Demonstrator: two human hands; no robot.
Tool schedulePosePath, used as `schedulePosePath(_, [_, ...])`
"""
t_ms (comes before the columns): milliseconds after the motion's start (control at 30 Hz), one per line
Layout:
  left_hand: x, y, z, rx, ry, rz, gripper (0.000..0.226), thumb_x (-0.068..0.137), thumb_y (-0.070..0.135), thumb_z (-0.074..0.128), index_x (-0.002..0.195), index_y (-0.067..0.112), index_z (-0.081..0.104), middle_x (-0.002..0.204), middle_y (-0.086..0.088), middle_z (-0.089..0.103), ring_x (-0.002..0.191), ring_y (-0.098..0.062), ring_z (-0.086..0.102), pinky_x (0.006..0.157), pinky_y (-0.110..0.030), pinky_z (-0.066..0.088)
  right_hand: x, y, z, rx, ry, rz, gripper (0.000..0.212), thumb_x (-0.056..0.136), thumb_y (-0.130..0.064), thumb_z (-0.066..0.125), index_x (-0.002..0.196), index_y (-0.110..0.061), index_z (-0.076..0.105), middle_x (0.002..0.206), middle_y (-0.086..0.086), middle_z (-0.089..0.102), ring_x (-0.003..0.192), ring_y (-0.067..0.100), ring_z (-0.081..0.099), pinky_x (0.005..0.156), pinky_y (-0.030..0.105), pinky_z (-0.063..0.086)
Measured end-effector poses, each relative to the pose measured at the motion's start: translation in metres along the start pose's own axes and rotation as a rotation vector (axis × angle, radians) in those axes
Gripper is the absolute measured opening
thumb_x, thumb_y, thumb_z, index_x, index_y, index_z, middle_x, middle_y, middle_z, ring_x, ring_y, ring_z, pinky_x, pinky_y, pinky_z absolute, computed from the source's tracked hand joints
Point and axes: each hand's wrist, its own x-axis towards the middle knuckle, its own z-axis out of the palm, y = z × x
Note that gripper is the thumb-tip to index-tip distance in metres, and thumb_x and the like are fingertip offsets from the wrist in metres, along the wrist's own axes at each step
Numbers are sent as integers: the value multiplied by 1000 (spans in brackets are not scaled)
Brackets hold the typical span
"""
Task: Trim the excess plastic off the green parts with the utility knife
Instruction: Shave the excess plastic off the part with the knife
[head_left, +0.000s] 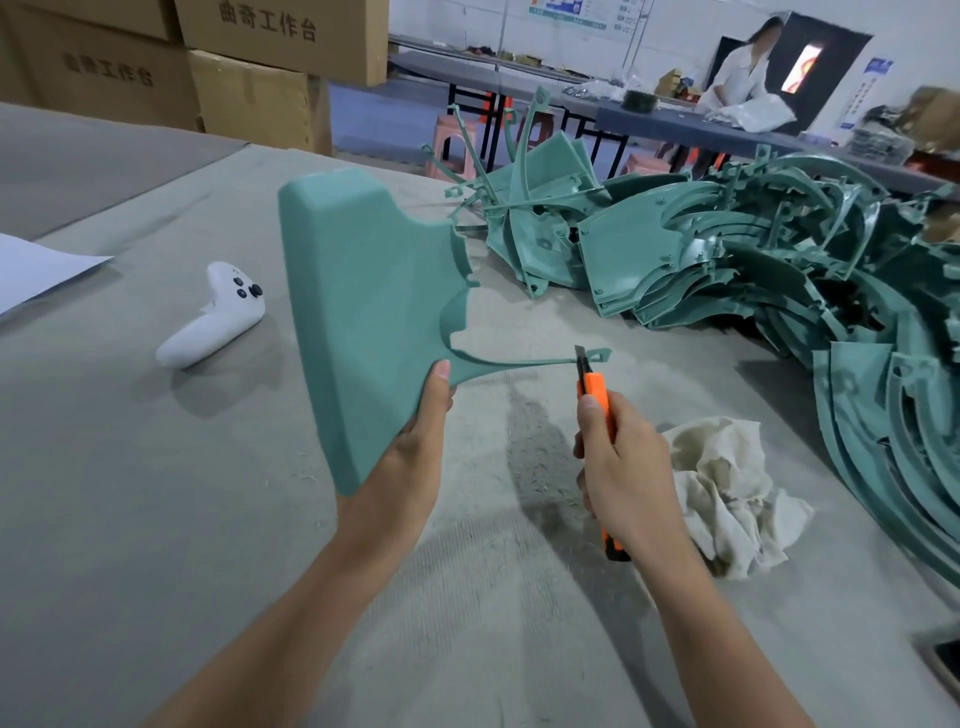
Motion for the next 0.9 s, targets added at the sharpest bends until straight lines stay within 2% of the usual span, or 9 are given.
schedulePosePath(33, [-1, -2, -1, -81, -7, -19, 32, 96, 26, 55, 111, 2, 71, 98, 19, 67, 77, 42, 37, 66, 17, 16, -1, -1, 1, -5, -5, -8, 33, 103, -39, 37, 78, -21, 49, 71, 11, 60, 51, 21, 50, 53, 50, 49])
schedulePosePath(100, [-2, 0, 3, -90, 16, -35, 27, 95, 21, 57, 106, 2, 73, 91, 22, 65, 79, 44, 35, 70, 16, 16, -6, -7, 6, -10, -39, -44, 33, 102, -40, 37, 78, -21, 50, 70, 12, 61, 49, 20, 49, 51, 49, 47])
schedulePosePath(200, [3, -2, 5, 84, 95, -15, 27, 94, 35, 57, 97, 16, 77, 87, 29, 61, 83, 41, 37, 74, 14, 15, -17, -17, 16, 34, -108, -117, 32, 101, -43, 39, 80, -23, 53, 67, 10, 59, 52, 29, 52, 49, 46, 46])
schedulePosePath(300, [4, 0, 5, 69, 128, -67, 29, 93, 41, 56, 91, 20, 77, 86, 22, 69, 83, 34, 47, 73, 12, 21, -25, -24, 21, 120, -173, -157, 37, 99, -51, 37, 87, -21, 55, 69, 11, 54, 54, 31, 51, 47, 44, 43])
schedulePosePath(400, [3, 0, 4, -2, 109, -77, 28, 94, 36, 58, 91, 16, 77, 89, 16, 71, 79, 36, 45, 71, 14, 21, -27, -26, 21, 167, -215, -163, 36, 101, -48, 39, 95, -18, 57, 68, 9, 53, 52, 27, 47, 47, 43, 41])
schedulePosePath(500, [0, 3, 3, -9, 110, -20, 35, 96, 36, 57, 103, 6, 75, 107, 5, 68, 83, 41, 39, 75, 15, 17, -17, -18, 14, 156, -170, -84, 33, 103, -39, 41, 92, -13, 59, 63, 2, 53, 48, 15, 46, 44, 38, 40])
schedulePosePath(633, [-5, 7, 3, -23, 101, 36, 34, 98, 27, 55, 106, -1, 73, 106, 2, 66, 83, 44, 35, 74, 16, 17, 4, -1, -4, 188, -64, 101, 34, 104, -31, 42, 89, -4, 56, 67, 5, 55, 43, 12, 43, 39, 24, 34])
schedulePosePath(800, [-4, 11, 4, -107, 157, -44, 27, 93, 24, 61, 102, 1, 74, 104, -3, 72, 81, 37, 45, 72, 14, 23, -1, -2, 2, 93, -54, 62, 34, 104, -35, 40, 86, -10, 55, 69, 6, 55, 52, 21, 46, 51, 37, 40])
schedulePosePath(900, [-3, 10, 4, 14, 135, -49, 31, 94, 35, 57, 103, 12, 75, 101, 16, 68, 84, 40, 39, 75, 15, 16, -15, -16, 15, 127, -136, -7, 35, 103, -38, 40, 84, -14, 55, 65, 3, 53, 51, 20, 45, 49, 43, 41])
